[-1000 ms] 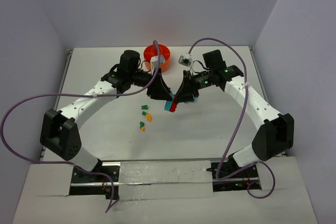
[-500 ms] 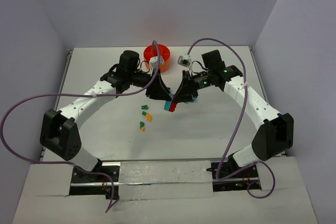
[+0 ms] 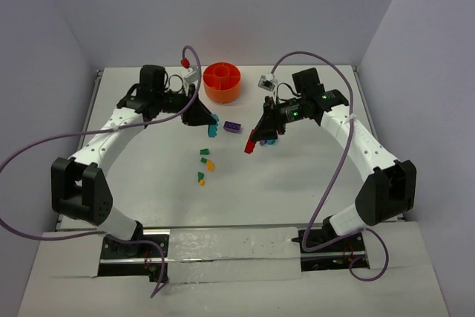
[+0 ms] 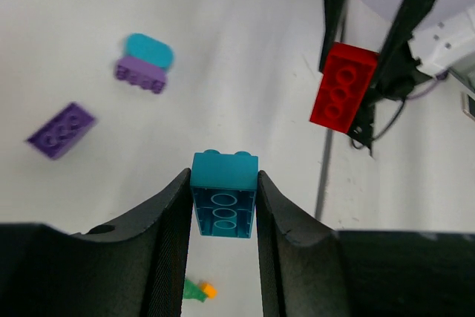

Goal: Sort the legos into containers by color

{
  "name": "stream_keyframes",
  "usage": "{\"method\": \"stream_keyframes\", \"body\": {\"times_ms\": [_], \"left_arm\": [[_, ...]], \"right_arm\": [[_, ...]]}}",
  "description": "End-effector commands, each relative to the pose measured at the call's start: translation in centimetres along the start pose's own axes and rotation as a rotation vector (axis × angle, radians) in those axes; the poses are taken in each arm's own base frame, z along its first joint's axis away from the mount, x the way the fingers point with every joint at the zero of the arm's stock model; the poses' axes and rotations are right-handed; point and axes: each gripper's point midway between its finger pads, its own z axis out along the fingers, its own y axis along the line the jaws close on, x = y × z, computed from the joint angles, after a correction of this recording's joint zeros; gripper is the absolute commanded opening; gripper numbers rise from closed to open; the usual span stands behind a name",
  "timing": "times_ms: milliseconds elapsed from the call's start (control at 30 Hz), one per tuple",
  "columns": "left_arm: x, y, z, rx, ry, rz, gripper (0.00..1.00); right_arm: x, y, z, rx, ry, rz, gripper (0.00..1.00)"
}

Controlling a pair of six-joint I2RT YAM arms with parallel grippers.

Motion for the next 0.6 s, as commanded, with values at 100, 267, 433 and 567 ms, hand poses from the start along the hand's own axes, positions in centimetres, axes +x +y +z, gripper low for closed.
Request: {"method": "stream_keyframes", "body": {"times_ms": [100, 267, 433, 567], "left_arm": [[-7.9, 5.4, -5.9, -0.343, -0.251, 0.014, 0.0], [-10.5, 8.6, -7.9, -0.517, -0.327, -0.008, 0.0], [-13.8, 11.8, -9.0, -0.656, -0.474, 0.005, 0.02], [-16.1, 13.5, -8.2, -0.683, -0.561, 0.094, 0.0]], "right_arm": [[-7.5, -4.6, -1.2, 0.301, -0.246, -0.065, 0.0], [-12.5, -9.6, -2.6, 0.597, -0.4, -0.028, 0.0], [-15.1, -13.3, -1.4, 0.749, -0.45, -0.03, 0.0], [-15.8, -15.4, -0.8, 0.798, -0.478, -0.005, 0.0]]}}
